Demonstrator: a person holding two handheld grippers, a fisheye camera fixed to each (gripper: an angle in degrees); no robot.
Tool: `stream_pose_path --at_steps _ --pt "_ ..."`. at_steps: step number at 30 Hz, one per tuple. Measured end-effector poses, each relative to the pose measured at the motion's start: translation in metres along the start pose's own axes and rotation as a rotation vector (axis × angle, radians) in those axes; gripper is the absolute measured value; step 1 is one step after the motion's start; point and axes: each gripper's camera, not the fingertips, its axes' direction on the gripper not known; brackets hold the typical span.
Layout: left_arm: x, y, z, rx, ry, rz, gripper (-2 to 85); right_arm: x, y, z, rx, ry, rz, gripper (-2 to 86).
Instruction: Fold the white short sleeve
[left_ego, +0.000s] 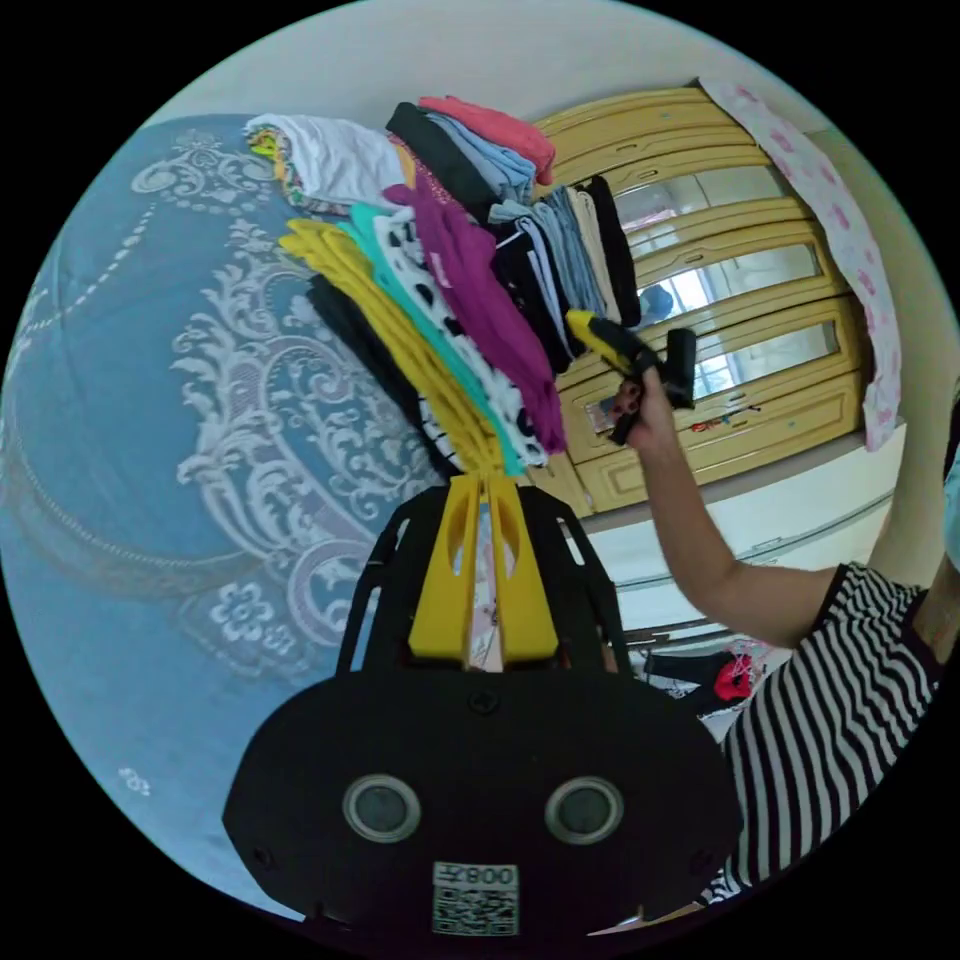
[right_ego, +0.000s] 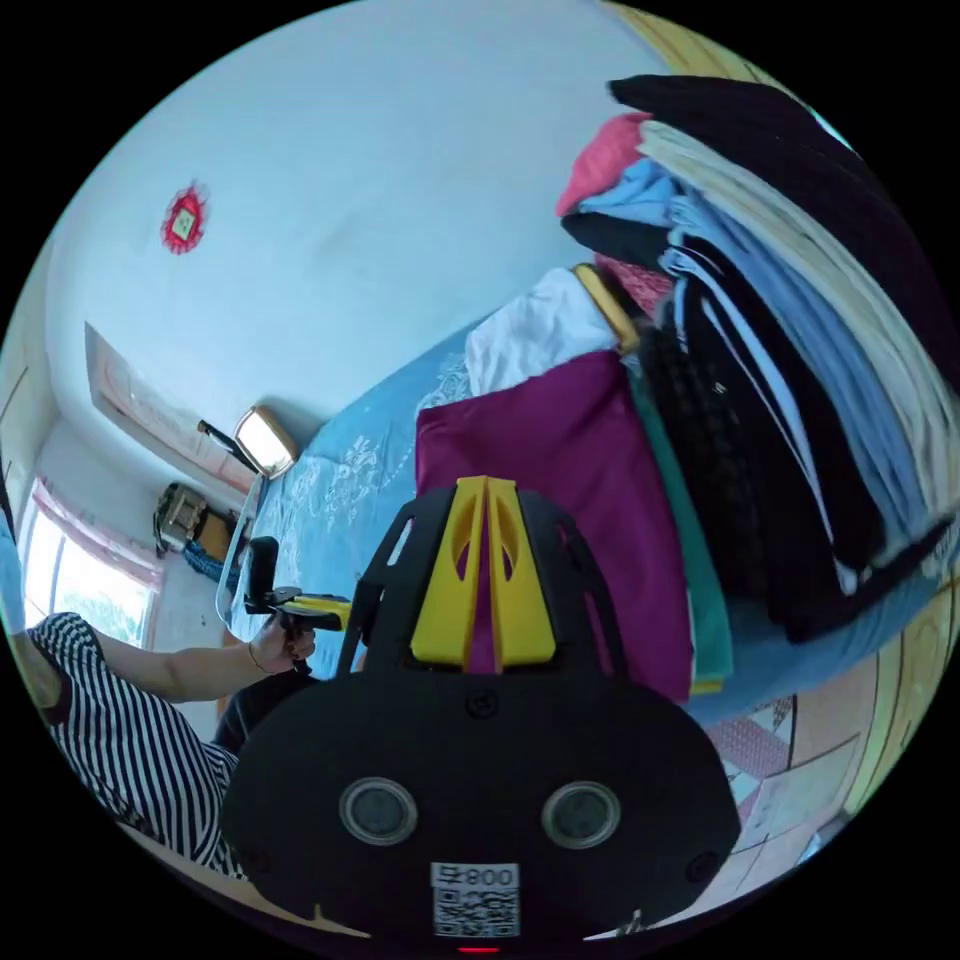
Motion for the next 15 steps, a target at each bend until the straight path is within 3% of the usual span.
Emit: stream_pose_path --at_steps 5,15 --pt "-0.037 0.029 -0.047 -0.001 -0.033 -0.078 1.8 -0.075 -0.072 0.055 -0.065 -0.015 -0.127 3.4" --pt "-0.056 0.050 -0.115 0.038 0.083 -0.108 1.4 -0.197 -0.209 0.201 -0.237 0.284 -0.203 7.5"
